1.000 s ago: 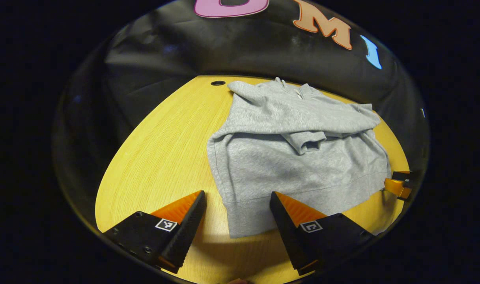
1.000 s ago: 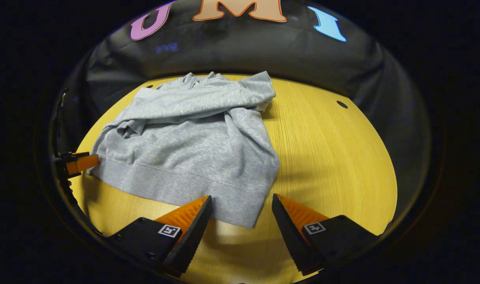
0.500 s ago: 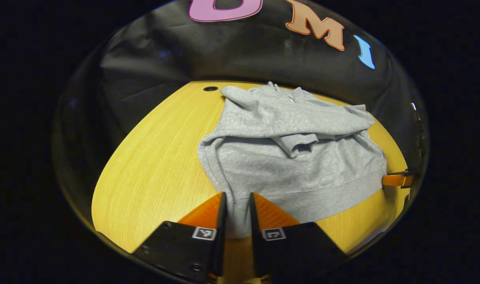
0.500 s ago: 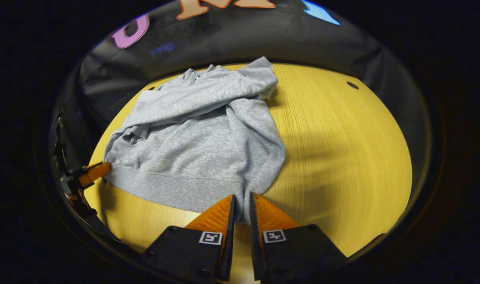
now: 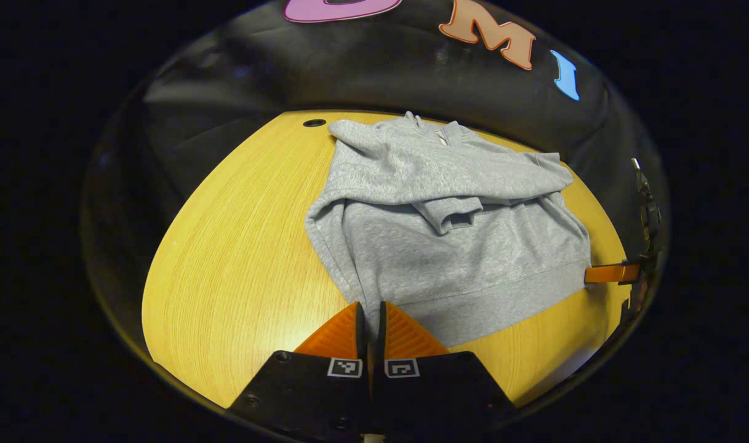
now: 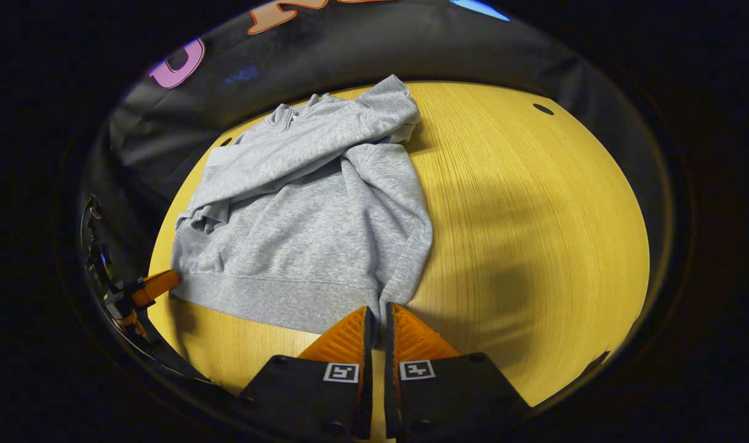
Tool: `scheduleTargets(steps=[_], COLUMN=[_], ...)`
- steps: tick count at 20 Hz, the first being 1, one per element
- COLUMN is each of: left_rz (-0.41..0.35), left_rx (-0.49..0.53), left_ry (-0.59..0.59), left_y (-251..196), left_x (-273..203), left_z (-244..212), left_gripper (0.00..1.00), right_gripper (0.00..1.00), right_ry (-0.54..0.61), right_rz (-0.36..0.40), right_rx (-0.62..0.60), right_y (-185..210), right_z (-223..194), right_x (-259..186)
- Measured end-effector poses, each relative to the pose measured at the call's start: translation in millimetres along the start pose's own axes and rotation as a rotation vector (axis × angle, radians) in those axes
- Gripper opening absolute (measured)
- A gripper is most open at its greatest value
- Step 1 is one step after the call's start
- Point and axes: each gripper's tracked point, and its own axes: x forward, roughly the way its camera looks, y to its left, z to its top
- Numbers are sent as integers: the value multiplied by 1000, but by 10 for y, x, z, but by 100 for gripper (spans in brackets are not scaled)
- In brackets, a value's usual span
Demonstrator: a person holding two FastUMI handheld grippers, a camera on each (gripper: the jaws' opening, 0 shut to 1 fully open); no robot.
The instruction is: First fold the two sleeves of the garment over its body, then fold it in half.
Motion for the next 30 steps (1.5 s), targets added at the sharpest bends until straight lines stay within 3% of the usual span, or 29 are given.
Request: scheduleTargets(steps=[9, 13, 24, 30], left_rz=[-32, -23, -68, -81], left_rx=[-25, -20, -54, -64], left_ry=[61, 46, -57, -61], left_y=[-15, -21, -145, -160], left_x=[8, -105, -368, -285], left_z=[28, 178, 1001, 1296], left_gripper=[0, 0, 0, 0], right_gripper=[10, 10, 9, 9], right_ry=[16, -9, -114, -157], right_rz=[20, 64, 195, 250], right_rx=[0, 23, 137, 192], right_y=[6, 93, 274, 305], right_z=[87, 228, 983, 1375], right_x=[-87, -248, -685, -768])
